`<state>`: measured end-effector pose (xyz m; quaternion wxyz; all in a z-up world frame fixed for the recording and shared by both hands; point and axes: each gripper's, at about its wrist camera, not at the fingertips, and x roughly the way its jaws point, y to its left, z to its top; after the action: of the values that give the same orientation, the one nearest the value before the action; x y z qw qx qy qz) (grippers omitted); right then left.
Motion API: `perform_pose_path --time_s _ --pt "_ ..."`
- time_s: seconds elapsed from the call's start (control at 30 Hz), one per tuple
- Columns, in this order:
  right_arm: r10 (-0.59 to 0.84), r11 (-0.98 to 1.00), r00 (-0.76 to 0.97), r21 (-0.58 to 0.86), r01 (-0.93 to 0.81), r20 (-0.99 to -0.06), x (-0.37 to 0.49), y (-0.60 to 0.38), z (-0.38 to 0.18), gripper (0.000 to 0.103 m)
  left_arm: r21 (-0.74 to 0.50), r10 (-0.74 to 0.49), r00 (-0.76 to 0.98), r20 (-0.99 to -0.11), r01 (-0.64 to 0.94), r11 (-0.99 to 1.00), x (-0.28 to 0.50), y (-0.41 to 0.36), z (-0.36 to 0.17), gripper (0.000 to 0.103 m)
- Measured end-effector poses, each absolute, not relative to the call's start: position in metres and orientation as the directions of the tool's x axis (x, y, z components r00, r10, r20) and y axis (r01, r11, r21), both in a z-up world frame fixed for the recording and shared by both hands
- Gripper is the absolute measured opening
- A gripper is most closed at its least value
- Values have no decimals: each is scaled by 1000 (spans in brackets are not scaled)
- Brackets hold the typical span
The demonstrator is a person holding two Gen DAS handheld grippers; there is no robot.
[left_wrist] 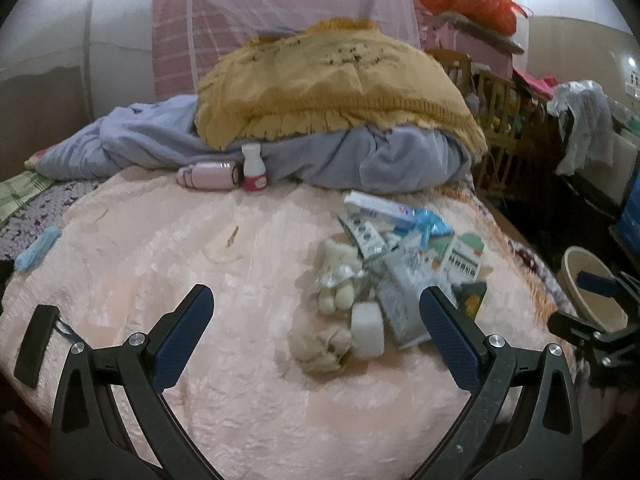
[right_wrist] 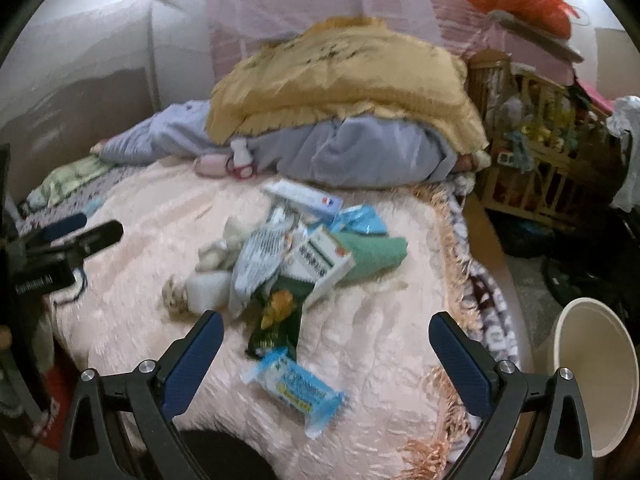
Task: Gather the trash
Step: 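Close the left gripper on the tissue wad while the right grasps the blue snack packet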
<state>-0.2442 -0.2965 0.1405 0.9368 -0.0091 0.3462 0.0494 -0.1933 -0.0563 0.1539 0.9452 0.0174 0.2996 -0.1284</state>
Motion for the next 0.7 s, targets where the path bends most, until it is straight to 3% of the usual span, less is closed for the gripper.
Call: perform_pose_path --time_s 0.07,0.23,0.63,0.7 --pt "105 992 728 20 -124 -678 -243 -297 129 91 -47 -242 767 -595 267 962 -193 -50 146 102" --pt "159 979 647 34 -202 -746 -234 -294 97 86 -69 -268 721 -640 293 954 -185 -49 133 102" --pt "215 948 565 31 -317 -796 -213 -279 62 76 -90 -339 599 -726 407 909 -147 -91 86 101" --pt "217 942 542 28 -335 -812 -209 -279 55 66 -97 -347 576 -740 419 903 -135 -96 76 98"
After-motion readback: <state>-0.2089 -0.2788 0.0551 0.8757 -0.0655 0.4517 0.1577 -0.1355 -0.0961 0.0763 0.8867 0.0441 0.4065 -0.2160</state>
